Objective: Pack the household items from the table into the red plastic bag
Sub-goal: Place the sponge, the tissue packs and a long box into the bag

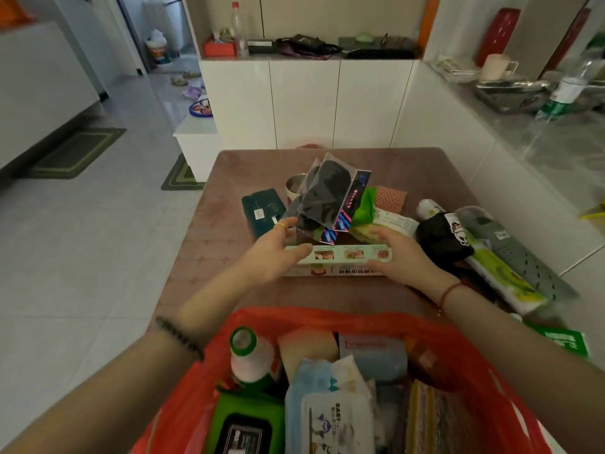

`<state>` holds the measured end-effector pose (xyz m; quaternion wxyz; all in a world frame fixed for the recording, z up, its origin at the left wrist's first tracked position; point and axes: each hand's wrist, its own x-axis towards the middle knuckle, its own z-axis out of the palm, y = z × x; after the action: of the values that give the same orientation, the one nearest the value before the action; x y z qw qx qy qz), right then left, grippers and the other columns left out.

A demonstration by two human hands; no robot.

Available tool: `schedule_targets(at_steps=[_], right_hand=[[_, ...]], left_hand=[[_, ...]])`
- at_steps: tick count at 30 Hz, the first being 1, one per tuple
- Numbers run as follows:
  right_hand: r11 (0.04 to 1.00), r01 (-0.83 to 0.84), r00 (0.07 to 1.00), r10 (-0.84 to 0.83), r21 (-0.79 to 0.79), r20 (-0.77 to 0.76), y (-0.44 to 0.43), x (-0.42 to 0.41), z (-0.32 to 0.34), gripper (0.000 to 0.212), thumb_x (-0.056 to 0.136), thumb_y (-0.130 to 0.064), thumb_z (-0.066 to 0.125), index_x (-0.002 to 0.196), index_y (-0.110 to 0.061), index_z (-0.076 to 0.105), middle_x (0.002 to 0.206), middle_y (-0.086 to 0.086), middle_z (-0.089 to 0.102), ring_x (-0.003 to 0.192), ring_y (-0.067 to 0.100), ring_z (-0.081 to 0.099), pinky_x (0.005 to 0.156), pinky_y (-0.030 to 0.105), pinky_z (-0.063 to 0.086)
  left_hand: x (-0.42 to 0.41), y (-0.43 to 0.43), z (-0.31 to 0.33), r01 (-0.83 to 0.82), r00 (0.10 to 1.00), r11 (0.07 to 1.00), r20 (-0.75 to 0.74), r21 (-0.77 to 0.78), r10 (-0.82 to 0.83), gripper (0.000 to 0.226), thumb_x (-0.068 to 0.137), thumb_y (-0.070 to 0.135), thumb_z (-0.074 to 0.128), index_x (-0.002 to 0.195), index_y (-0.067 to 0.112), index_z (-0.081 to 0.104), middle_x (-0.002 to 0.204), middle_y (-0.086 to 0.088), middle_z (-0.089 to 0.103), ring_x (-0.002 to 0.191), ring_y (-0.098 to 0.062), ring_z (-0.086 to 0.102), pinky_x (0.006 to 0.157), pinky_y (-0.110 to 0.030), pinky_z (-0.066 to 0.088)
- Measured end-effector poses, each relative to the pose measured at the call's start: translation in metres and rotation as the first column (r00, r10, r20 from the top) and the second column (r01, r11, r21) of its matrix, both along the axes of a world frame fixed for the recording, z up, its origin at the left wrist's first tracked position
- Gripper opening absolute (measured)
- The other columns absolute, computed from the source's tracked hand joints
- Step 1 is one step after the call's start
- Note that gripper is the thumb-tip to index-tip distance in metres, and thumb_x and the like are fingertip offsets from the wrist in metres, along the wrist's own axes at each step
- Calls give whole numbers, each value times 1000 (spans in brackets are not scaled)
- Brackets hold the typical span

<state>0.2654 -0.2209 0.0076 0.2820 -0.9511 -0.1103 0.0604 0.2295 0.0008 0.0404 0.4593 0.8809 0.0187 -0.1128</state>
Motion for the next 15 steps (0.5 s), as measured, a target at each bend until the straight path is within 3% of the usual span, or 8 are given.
schedule_targets(at_steps=[3, 5, 8, 13, 15], right_hand=[[963, -88, 994, 67, -254, -89, -12, 42, -32, 68, 82, -26, 66, 141, -15, 33, 144, 9, 42, 130, 24, 41, 102, 28, 34], [916, -117, 987, 64, -385, -150, -18, 59, -56, 68, 84, -24, 62, 142, -15, 30, 145, 11, 40, 131, 26, 39, 104, 31, 34], [853, -145, 988, 94, -501, -125, -22, 73, -81, 62, 84, -23, 59, 140, -15, 33, 143, 11, 42, 127, 28, 43, 103, 34, 35], [846, -243, 969, 238, -475, -73, -35, 68, -70, 53, 79, -33, 66, 127, -19, 48, 128, 5, 50, 116, 22, 50, 92, 31, 40], [865, -234, 963, 268, -444, 14, -43, 55, -50, 57, 77, -36, 67, 128, -21, 49, 123, 1, 51, 112, 19, 52, 83, 28, 43]], left_hand=[[47, 9, -33, 122, 992, 934, -70, 336, -105, 70, 87, 31, 60, 145, 18, 22, 146, -9, 39, 131, -26, 41, 103, -31, 36], [63, 11, -55, 222, 975, 871, -101, 437, -198, 71, 86, 27, 60, 145, 15, 22, 148, -9, 36, 133, -25, 39, 105, -30, 34], [79, 13, -89, 316, 949, 781, -192, 539, -251, 71, 86, 27, 60, 144, 10, 24, 148, -10, 36, 131, -25, 40, 107, -32, 34], [82, 20, -101, 319, 937, 607, -146, 728, -317, 57, 83, 34, 61, 131, 10, 43, 133, -9, 48, 115, -25, 51, 92, -31, 44], [75, 30, -85, 280, 944, 677, -66, 680, -324, 54, 80, 35, 65, 127, 13, 48, 123, -8, 50, 105, -22, 54, 89, -31, 46]])
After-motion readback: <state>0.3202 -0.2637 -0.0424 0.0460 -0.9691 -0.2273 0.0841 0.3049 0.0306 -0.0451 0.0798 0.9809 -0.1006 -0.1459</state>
